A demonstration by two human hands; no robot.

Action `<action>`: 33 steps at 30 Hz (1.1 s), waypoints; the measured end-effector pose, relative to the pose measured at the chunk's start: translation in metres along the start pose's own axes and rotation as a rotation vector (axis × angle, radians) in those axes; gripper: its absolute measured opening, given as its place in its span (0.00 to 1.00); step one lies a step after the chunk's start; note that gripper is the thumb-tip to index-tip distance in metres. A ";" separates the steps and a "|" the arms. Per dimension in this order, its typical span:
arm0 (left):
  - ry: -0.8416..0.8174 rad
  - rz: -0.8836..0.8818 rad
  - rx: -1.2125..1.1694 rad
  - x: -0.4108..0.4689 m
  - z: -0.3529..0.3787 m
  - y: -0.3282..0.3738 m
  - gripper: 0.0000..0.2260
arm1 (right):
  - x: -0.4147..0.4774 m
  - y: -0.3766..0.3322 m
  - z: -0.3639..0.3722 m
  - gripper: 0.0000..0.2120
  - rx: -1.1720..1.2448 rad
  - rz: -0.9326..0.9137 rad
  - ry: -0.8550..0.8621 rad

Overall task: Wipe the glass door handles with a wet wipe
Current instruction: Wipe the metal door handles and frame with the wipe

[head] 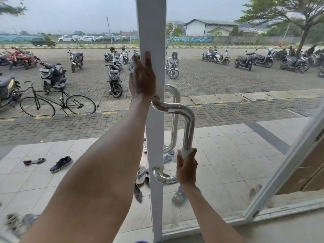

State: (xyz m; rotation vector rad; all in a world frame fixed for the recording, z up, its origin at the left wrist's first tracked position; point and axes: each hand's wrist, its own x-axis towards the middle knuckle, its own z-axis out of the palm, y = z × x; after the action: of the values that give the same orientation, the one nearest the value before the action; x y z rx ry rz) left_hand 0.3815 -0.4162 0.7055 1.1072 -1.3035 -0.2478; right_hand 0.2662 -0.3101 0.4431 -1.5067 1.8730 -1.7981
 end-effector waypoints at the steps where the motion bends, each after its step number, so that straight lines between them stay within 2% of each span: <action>1: -0.002 0.000 -0.009 0.000 -0.001 0.000 0.21 | 0.005 -0.003 -0.001 0.13 -0.009 0.004 0.009; 10: 0.059 0.015 0.052 0.001 0.002 -0.004 0.22 | 0.081 -0.071 -0.018 0.14 0.055 -0.152 0.198; 14: 0.113 0.041 0.051 0.000 0.004 -0.004 0.21 | 0.070 -0.056 -0.011 0.14 0.077 -0.177 0.204; 17: 0.116 0.061 0.044 0.002 0.006 -0.007 0.20 | 0.048 -0.029 -0.001 0.14 0.089 -0.131 0.193; 26: 0.171 0.115 0.084 0.007 0.010 -0.015 0.20 | -0.035 0.059 0.030 0.09 -0.051 0.206 0.092; 30: 0.186 0.144 0.068 0.007 0.012 -0.016 0.19 | -0.046 0.061 0.044 0.08 -0.004 0.386 0.171; 33: 0.191 0.157 0.055 0.008 0.012 -0.018 0.18 | -0.050 0.047 0.060 0.12 0.029 0.665 0.249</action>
State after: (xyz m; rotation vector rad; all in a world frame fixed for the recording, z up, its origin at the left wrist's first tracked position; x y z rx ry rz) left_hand 0.3809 -0.4369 0.6954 1.0417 -1.2236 0.0104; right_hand 0.3061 -0.3255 0.3623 -0.5414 2.0971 -1.7061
